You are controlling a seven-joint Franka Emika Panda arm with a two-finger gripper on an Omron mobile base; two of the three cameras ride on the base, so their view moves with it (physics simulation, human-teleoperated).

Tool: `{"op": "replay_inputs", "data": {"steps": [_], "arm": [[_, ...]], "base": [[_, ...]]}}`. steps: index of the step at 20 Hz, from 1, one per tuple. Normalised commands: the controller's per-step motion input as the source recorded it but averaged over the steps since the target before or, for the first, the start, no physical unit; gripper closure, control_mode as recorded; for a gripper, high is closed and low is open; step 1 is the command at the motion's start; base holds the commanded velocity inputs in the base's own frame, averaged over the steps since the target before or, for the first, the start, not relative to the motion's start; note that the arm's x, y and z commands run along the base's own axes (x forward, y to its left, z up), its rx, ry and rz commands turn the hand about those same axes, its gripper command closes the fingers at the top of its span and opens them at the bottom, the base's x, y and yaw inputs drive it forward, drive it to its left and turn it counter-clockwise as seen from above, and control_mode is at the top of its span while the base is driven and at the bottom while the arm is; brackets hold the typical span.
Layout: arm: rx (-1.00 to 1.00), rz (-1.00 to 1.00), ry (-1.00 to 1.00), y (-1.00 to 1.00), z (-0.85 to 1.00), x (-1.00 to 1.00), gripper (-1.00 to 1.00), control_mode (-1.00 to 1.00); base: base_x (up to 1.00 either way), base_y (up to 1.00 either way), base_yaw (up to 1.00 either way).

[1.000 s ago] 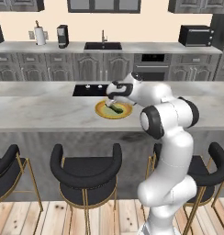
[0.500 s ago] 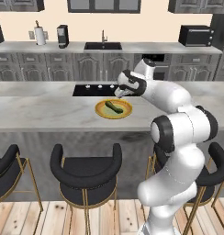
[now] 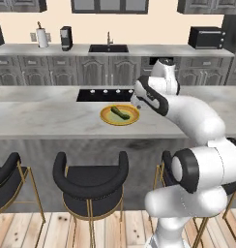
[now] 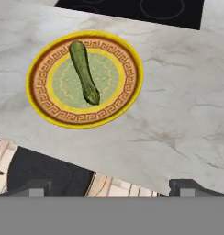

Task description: Pick squash from the fridge and place it on the plate on the counter.

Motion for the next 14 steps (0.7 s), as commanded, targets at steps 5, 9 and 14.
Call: {"op": "replay_inputs", "data": {"steps": [5,9,14], "arm": [[0.00,-0.19,0.00,-0.11,0.00,-1.00,-1.00,-1.00],[0.00,-0.14,-0.02,-0.08,0.00,-1.00,-1.00,-1.00],[0.00,-0.09,-0.02,-0.01,0.00,-1.00,-1.00,-1.00]], "base": [[0.00,0.00,0.00],[0.00,0.00,0.00],[0.00,0.00,0.00]]}}
